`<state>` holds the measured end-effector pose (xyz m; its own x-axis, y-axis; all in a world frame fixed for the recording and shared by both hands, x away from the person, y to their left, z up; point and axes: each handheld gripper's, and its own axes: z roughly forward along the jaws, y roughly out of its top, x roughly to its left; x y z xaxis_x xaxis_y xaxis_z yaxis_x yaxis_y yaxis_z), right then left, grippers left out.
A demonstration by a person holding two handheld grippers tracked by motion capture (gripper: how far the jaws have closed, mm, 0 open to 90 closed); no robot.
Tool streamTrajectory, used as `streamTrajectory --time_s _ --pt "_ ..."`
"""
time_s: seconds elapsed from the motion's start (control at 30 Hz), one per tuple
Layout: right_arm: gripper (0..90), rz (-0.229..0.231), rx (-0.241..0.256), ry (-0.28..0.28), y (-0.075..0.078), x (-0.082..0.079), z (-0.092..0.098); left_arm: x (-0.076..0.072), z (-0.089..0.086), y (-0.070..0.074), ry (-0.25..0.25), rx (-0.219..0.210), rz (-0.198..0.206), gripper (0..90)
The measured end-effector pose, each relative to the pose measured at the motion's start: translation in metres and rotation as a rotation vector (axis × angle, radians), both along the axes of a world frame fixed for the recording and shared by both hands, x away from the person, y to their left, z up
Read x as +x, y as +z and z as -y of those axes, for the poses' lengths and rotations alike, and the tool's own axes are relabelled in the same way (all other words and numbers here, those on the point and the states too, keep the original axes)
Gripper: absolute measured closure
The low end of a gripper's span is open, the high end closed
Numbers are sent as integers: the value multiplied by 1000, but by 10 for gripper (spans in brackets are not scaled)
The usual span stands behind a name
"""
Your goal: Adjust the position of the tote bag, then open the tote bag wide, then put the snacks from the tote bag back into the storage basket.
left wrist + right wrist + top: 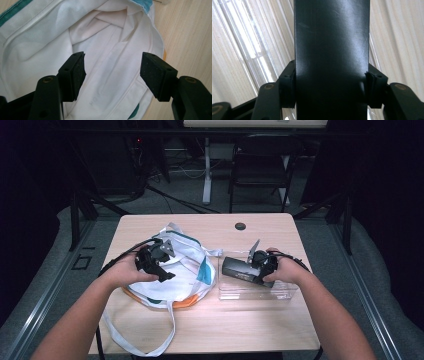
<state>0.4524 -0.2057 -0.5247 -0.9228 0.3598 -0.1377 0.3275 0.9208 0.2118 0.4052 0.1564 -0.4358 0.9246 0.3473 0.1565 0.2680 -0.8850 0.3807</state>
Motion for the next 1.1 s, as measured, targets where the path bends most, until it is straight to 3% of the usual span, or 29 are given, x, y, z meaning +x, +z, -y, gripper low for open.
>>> streamTrajectory --time_s 0.23,0.53,0.77,1.1 --pt "334 32 56 -32 2 -1 1 -1 0 0 0 2 0 365" --pt "316 82 101 -45 19 -6 3 -1 0 -1 4 2 0 365" --pt "318 113 98 -76 30 -14 6 -1 1 0 4 3 1 365" --pt "381 126 133 -220 47 -34 13 -1 1 0 1 4 2 365"
